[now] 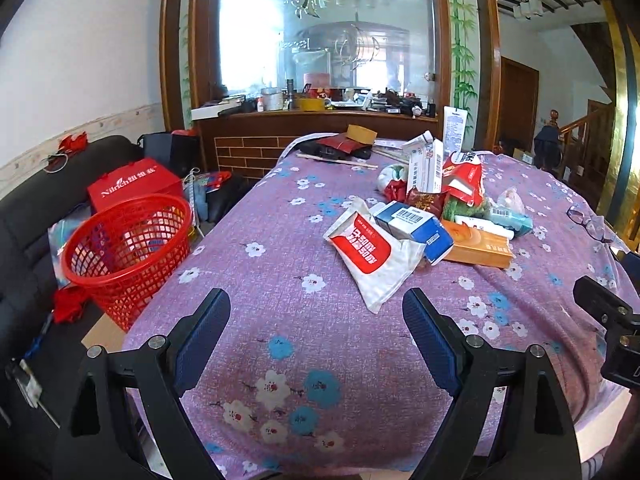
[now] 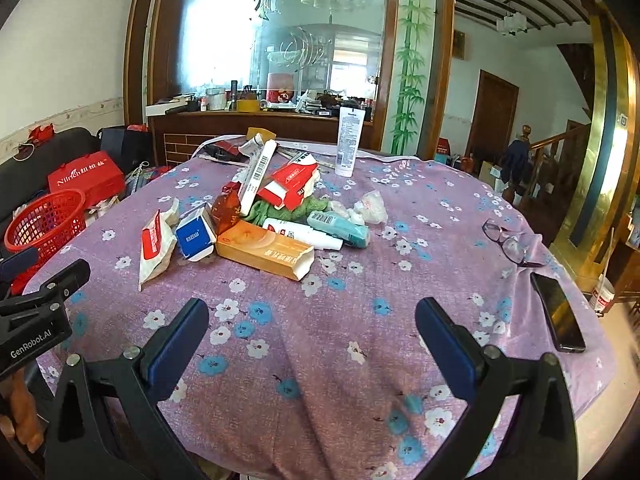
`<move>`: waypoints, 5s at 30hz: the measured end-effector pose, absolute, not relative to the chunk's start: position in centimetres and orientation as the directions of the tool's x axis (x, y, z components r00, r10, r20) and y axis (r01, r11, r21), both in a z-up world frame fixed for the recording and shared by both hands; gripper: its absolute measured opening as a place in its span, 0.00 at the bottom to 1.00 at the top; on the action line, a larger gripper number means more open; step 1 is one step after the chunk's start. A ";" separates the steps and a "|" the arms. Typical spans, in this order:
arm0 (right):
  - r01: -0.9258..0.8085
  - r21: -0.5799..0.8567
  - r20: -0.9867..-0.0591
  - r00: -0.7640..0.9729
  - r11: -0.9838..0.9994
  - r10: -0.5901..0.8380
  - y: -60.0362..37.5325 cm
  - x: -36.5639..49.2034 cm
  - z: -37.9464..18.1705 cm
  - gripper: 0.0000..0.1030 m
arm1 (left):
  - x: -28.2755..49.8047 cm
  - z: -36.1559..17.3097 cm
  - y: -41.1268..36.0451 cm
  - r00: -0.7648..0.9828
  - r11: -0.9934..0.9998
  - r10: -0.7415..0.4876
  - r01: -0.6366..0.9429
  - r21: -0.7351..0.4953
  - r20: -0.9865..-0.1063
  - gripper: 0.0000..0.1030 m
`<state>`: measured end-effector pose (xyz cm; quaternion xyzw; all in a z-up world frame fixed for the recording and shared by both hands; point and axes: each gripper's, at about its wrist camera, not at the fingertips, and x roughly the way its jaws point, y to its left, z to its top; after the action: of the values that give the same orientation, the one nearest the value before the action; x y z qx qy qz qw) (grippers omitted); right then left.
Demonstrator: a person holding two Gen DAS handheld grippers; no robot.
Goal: Collect trash
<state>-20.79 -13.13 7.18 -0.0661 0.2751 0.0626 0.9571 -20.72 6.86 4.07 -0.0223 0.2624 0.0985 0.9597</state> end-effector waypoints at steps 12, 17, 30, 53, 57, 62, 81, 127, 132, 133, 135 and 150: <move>-0.157 -0.104 -0.567 0.821 0.982 0.071 -12.9 -20.3 6.4 1.00 | -20.6 3.9 7.6 0.828 0.980 0.166 -0.197 -0.001 -0.535 1.00; -0.156 -0.109 -0.569 0.820 0.982 0.067 -12.8 -20.3 6.3 1.00 | -20.6 3.8 7.8 0.825 0.980 0.166 -0.201 -0.007 -0.540 1.00; -0.155 -0.109 -0.581 0.812 0.982 0.064 -12.7 -20.2 6.0 1.00 | -20.6 3.8 8.0 0.820 0.980 0.164 -0.198 -0.002 -0.549 1.00; -0.223 -0.016 -0.635 0.755 0.975 0.162 -13.5 -18.6 5.4 1.00 | -17.4 3.6 9.6 0.762 0.982 0.058 -0.160 -0.100 -0.645 1.00; -0.294 0.100 -0.647 0.707 0.951 0.286 -14.0 -17.4 5.9 0.97 | -13.5 3.8 10.3 0.701 0.975 -0.061 -0.112 -0.194 -0.711 1.00; -0.350 0.195 -0.630 0.671 0.916 0.390 -14.4 -16.3 6.8 0.82 | -8.8 2.9 10.5 0.620 0.941 -0.174 -0.125 -0.315 -0.765 1.00; -0.505 0.200 -0.653 0.571 0.840 0.498 -9.8 -12.1 7.9 0.75 | -8.7 2.1 12.1 0.615 0.952 -0.138 -0.134 -0.275 -0.776 1.00; -0.714 0.361 -0.664 0.255 0.600 0.703 11.7 -6.9 11.0 0.35 | -15.3 7.4 31.7 0.650 0.863 0.179 -0.464 -0.199 -0.738 1.00; -0.724 0.397 -0.675 0.187 0.565 0.713 17.6 -6.2 10.5 0.36 | -14.7 6.2 34.7 0.637 0.843 0.177 -0.492 -0.219 -0.750 1.00; -0.724 0.403 -0.680 0.172 0.560 0.712 18.7 -5.9 10.3 0.37 | -14.5 5.9 35.2 0.631 0.836 0.171 -0.499 -0.227 -0.757 1.00; -0.728 0.414 -0.686 0.144 0.546 0.713 20.3 -5.5 9.8 0.49 | -14.3 5.4 36.2 0.631 0.818 0.145 -0.510 -0.266 -0.762 1.00; -0.665 0.348 -0.644 0.343 0.661 0.684 6.8 -8.0 9.9 0.51 | -14.0 5.6 25.2 0.716 0.917 0.082 -0.327 -0.229 -0.694 1.00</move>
<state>-7.96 6.77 9.92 0.0118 0.3991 0.4114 0.8194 -14.03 25.17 5.61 -0.1704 0.3599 0.1124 0.9104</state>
